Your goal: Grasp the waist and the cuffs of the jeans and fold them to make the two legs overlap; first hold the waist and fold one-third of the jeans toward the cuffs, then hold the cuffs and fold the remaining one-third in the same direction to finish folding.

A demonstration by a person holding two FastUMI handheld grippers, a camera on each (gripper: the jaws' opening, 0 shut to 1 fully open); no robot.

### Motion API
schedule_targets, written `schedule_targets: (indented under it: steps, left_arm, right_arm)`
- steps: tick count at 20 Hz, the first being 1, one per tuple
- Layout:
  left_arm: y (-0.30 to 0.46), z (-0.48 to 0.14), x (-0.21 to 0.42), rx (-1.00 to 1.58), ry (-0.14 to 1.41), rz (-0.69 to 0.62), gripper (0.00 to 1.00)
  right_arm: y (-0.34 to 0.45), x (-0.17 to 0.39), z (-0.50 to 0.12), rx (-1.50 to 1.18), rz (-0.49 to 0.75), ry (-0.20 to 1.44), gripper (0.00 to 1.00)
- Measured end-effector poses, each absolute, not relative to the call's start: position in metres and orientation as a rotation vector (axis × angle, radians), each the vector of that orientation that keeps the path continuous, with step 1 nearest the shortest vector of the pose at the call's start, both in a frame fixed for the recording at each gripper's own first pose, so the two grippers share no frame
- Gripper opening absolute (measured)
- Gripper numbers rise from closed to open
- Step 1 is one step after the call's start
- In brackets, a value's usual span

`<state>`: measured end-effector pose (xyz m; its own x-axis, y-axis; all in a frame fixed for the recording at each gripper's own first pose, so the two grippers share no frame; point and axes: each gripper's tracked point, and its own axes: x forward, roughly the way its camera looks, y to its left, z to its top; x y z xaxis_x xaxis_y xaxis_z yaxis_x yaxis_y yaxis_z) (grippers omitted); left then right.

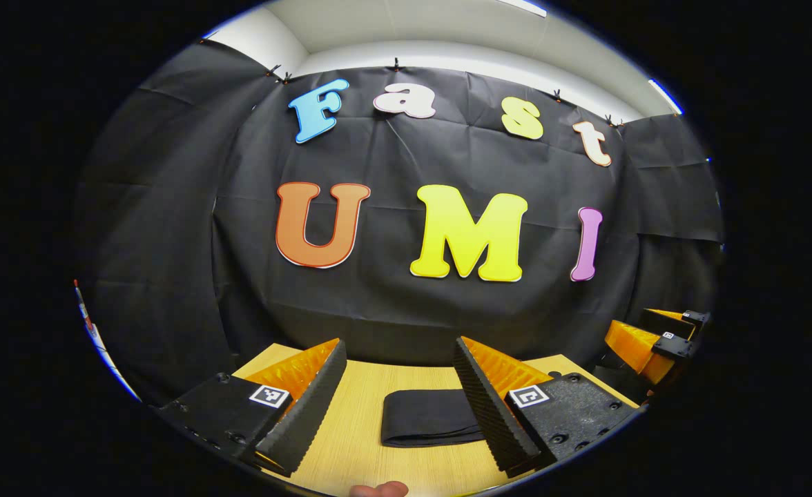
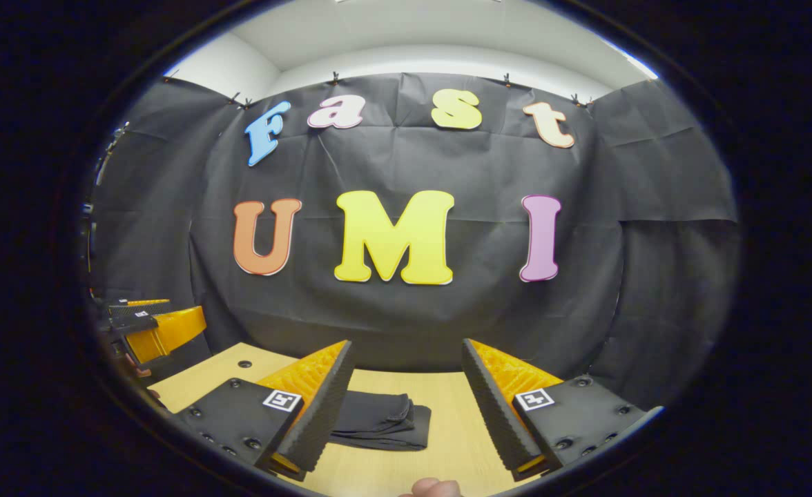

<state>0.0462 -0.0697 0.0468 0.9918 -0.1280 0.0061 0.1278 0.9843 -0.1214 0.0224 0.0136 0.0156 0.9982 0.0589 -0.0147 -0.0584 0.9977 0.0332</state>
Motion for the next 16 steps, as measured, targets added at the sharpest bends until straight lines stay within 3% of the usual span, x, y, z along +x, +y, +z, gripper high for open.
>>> schedule_targets:
  steps: [1,16]
  left_arm:
    - [-0.071,0.047,0.048,-0.118,0.001,-0.134,0.99]
    - [-0.069,0.042,0.06,-0.107,0.015,-0.127,0.99]
  right_arm:
    - [0.014,0.023,0.015,0.033,0.059,0.014,0.94]
    - [0.02,0.034,0.011,0.04,0.06,0.021,0.94]
